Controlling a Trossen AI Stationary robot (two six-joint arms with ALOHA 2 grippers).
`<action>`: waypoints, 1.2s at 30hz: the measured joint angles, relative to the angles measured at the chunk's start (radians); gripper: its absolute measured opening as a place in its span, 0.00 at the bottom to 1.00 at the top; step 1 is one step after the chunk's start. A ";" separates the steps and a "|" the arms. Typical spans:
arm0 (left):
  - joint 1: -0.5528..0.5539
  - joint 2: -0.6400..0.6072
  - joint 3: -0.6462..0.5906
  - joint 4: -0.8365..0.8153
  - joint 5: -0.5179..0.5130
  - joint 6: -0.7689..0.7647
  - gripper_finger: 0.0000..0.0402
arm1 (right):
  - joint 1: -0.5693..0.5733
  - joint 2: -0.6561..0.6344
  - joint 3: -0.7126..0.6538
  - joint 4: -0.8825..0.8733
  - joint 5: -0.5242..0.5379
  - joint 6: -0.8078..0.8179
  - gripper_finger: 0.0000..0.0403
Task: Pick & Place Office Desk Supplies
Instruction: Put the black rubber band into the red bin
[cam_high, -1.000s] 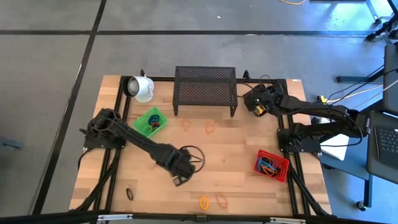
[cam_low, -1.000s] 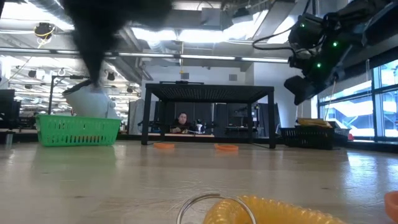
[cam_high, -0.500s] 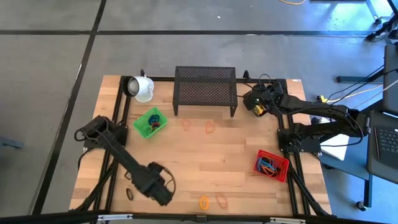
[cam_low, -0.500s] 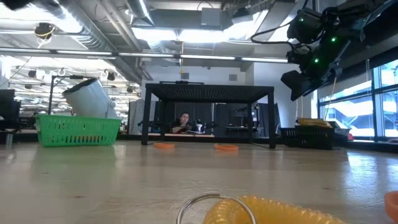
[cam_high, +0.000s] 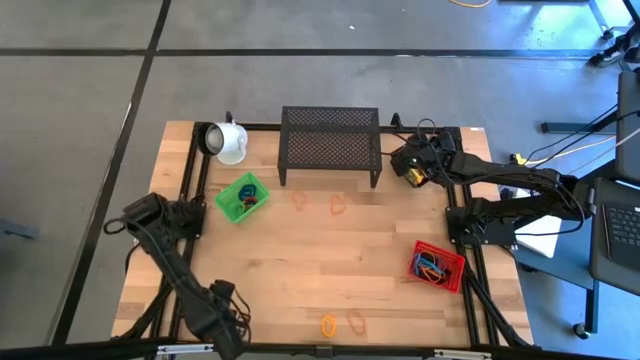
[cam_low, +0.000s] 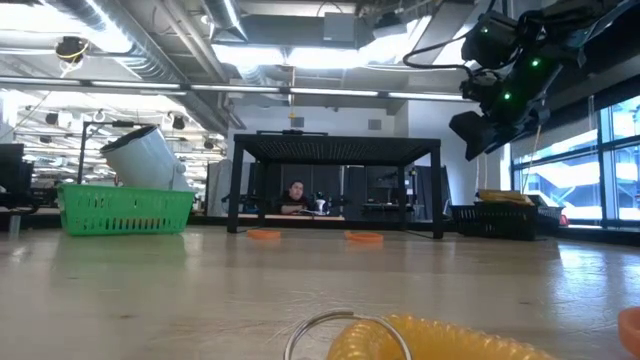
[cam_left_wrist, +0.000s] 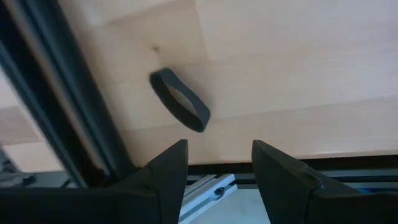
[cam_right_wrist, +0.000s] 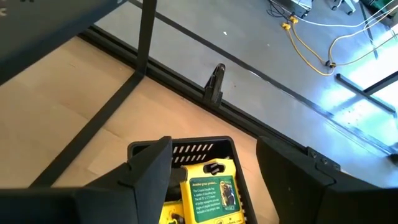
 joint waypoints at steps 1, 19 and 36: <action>-0.006 0.000 -0.019 0.028 0.003 -0.008 0.43 | 0.000 0.000 0.000 0.004 0.000 0.000 0.58; -0.020 0.000 -0.242 0.285 0.080 0.010 0.38 | 0.000 0.000 0.000 0.011 -0.002 0.015 0.59; -0.018 -0.003 -0.279 0.331 0.074 0.101 0.02 | 0.000 0.000 0.000 0.011 -0.003 0.025 0.59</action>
